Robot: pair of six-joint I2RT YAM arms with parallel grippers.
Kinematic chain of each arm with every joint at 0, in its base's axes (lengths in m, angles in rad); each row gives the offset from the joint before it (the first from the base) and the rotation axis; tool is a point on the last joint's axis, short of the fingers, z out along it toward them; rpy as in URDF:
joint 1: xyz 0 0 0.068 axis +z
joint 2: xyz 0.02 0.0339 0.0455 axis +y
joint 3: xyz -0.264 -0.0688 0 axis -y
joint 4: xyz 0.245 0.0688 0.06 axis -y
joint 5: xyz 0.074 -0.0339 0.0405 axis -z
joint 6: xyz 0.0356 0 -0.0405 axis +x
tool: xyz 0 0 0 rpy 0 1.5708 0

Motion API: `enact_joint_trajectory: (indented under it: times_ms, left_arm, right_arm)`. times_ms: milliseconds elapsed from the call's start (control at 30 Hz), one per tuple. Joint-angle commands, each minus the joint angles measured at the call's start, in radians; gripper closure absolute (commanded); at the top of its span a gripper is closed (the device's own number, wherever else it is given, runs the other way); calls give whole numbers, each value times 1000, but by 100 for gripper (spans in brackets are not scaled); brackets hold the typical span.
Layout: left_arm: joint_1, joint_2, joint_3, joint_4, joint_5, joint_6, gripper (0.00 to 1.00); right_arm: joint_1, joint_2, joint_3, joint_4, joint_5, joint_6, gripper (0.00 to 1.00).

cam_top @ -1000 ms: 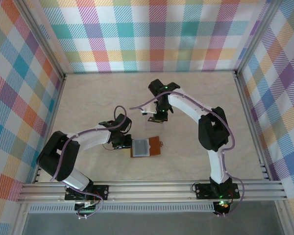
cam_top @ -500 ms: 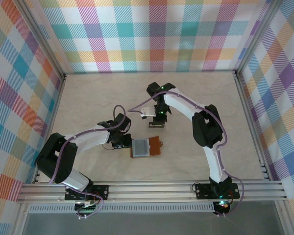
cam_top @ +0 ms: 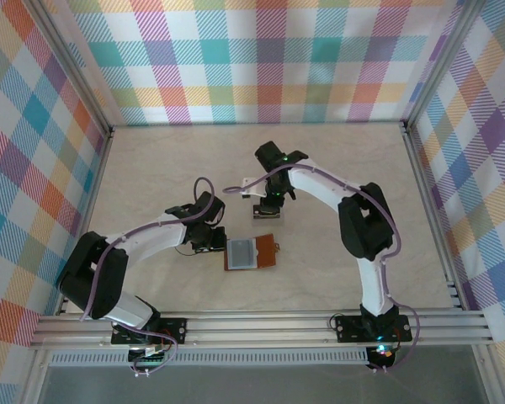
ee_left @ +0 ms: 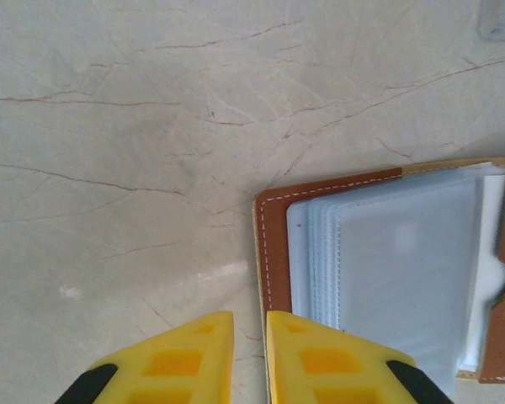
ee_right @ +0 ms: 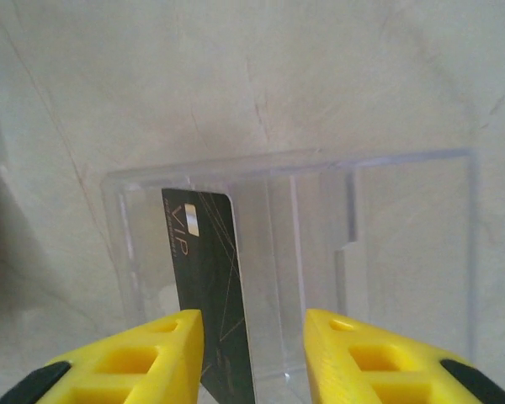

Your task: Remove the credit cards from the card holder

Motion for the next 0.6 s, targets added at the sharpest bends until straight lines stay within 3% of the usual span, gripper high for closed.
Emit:
enact_joint_trajectory:
  times_ms: [0, 300, 567]
  left_arm:
    - [8, -35, 25, -42, -9, 16, 81]
    - [8, -25, 27, -45, -18, -10, 81]
    - [7, -40, 23, -42, -7, -19, 81]
  right_arm:
    - [2, -89, -22, 66, -90, 62, 62]
    - [-1, -51, -60, 185, 53, 128, 60]
    - [1, -38, -162, 238, 54, 114, 50]
